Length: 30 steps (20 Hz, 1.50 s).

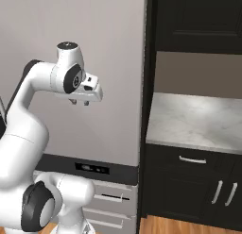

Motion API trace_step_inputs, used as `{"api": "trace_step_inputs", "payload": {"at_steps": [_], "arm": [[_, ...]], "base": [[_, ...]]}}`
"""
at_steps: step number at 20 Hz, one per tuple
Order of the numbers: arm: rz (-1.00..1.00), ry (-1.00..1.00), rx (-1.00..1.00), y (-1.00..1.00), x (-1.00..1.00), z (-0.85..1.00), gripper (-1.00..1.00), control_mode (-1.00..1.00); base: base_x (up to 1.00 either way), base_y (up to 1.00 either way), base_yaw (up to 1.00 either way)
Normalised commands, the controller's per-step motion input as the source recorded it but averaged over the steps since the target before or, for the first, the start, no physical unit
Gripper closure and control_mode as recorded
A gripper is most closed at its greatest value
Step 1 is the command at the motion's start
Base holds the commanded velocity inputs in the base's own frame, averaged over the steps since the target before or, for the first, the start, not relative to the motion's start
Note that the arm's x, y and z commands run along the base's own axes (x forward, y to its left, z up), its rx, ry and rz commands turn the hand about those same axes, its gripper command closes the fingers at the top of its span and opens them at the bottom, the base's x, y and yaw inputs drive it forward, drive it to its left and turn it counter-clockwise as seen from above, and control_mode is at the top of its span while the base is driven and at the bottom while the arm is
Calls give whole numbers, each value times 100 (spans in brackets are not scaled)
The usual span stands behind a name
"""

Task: Open the fridge, grab two sodas, and place both sodas inside the bowl with ice on the dining counter.

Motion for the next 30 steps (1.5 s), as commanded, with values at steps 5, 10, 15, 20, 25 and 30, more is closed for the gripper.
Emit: {"api": "trace_step_inputs", "payload": {"at_steps": [5, 10, 15, 20, 25, 30], "arm": [[0, 0, 0, 0, -1, 0, -100, 100], [0, 0, 0, 0, 0, 0, -100, 100], [0, 0, 0, 0, 0, 0, -100, 100], [0, 0, 0, 0, 0, 0, -100, 100], [0, 0, 0, 0, 0, 0, -100, 100], [0, 0, 0, 0, 0, 0, -100, 100]], "base": [[-2, 0, 0], [-35, 18, 0], [-84, 45, -10], [-71, 70, -21], [-40, 88, -30], [-5, 90, -32]]}}
